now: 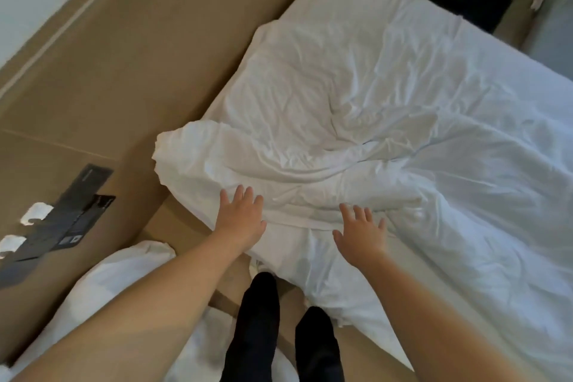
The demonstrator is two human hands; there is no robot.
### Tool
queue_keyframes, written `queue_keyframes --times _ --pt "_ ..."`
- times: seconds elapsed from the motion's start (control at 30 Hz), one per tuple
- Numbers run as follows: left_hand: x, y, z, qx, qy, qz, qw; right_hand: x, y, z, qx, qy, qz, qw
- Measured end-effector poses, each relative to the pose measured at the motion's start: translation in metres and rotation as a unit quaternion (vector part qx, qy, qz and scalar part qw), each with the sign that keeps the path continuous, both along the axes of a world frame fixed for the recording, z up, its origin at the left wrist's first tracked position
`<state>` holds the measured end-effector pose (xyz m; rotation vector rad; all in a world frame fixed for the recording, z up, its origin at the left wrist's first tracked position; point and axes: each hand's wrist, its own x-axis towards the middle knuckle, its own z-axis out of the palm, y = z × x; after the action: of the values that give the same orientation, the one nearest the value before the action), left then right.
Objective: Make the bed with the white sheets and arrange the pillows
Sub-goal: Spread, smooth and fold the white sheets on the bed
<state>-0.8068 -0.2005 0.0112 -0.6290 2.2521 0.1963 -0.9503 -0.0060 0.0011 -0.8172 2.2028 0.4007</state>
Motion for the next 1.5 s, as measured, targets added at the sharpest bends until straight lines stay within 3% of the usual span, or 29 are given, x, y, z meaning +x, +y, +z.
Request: queue_keyframes --times 0.3,0.5,0.63,0.7,0.83,0.93,1.07,1.23,1.3,1.37,1.43,1.5 --pt "-0.013 0.001 -0.222 0.064 0.004 -0.026 0.998 -0.021 0.013 -0.211 0.053 -0.011 0.004 0.999" --pt "-0.018 0.011 -0.313 -0.050 0.017 -0.073 0.996 -0.040 0.012 -0.296 0.042 0.065 0.068 0.995" --pt "-0.038 0.001 -0.331 -0.085 0.178 -0.065 0.978 -0.053 0.003 -0.318 -0.132 0.177 0.042 0.974" --pt "-0.052 -0.011 -0.322 -0.061 0.212 -0.053 0.974 -0.068 -0.008 -0.311 -0.164 0.151 0.022 0.975" --pt "-0.073 -0.026 -0.284 -0.006 0.103 -0.074 0.992 -0.088 -0.024 -0.272 -0.091 0.054 0.071 0.992" --pt "-0.067 -0.026 -0.243 0.071 0.003 -0.088 0.994 -0.077 -0.013 -0.233 -0.022 -0.069 0.075 0.995" --pt "-0.040 -0.008 -0.219 0.167 -0.130 -0.122 0.970 -0.045 0.014 -0.204 0.039 -0.215 0.054 0.974" --pt "-0.011 0.006 -0.220 0.161 -0.230 -0.180 0.943 0.002 0.030 -0.217 0.112 -0.327 0.035 0.938" --pt "-0.014 -0.001 -0.217 0.159 -0.164 -0.123 0.966 0.003 0.023 -0.218 0.055 -0.289 -0.010 0.956" --pt "-0.032 -0.013 -0.212 0.119 0.015 -0.062 0.991 -0.011 0.009 -0.217 -0.062 -0.143 -0.027 0.987" --pt "-0.063 -0.030 -0.210 0.038 0.179 -0.049 0.982 -0.040 -0.010 -0.219 -0.160 0.003 -0.033 0.986" --pt "-0.104 -0.055 -0.220 -0.027 0.250 -0.039 0.967 -0.086 -0.036 -0.223 -0.200 0.067 -0.075 0.975"
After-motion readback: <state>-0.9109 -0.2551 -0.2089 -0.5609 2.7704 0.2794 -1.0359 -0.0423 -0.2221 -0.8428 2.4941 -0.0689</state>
